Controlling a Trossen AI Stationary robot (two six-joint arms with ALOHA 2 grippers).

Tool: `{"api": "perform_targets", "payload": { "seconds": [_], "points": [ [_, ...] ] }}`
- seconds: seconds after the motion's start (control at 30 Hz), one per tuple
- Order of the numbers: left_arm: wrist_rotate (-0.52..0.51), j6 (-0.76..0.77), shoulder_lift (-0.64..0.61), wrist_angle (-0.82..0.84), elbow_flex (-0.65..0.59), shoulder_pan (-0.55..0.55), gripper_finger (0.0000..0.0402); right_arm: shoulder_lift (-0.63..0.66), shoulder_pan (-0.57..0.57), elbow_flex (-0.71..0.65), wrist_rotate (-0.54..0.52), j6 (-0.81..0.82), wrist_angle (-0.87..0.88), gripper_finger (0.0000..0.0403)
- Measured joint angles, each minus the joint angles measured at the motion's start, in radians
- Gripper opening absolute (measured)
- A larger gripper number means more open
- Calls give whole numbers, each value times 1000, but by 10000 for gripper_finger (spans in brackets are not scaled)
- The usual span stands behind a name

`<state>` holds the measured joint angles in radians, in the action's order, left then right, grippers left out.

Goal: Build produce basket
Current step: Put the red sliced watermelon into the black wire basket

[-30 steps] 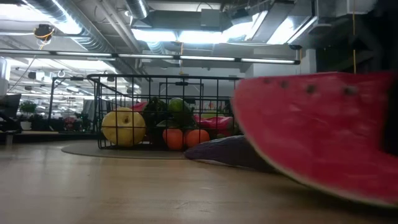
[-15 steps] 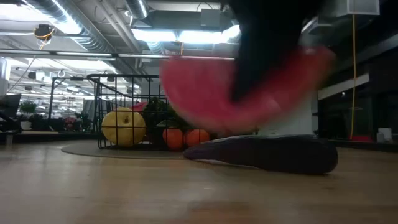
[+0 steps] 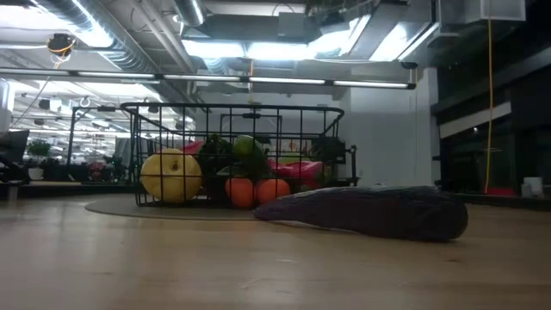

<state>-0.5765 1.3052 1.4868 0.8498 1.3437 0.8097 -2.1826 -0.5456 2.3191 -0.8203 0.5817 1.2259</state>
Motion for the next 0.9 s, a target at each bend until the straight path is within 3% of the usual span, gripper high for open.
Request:
{"api": "perform_targets", "payload": {
  "seconds": [0.17, 0.7, 0.9],
  "points": [
    [-14, 0, 0, -1, 0, 0, 270, 35, 61, 19, -36, -48, 66, 45],
    [-19, -30, 0, 2, 0, 22, 270, 54, 356, 19, 318, -199, 96, 47],
    [-25, -27, 0, 2, 0, 65, 270, 49, 429, 19, 395, -217, 95, 60]
  ]
}}
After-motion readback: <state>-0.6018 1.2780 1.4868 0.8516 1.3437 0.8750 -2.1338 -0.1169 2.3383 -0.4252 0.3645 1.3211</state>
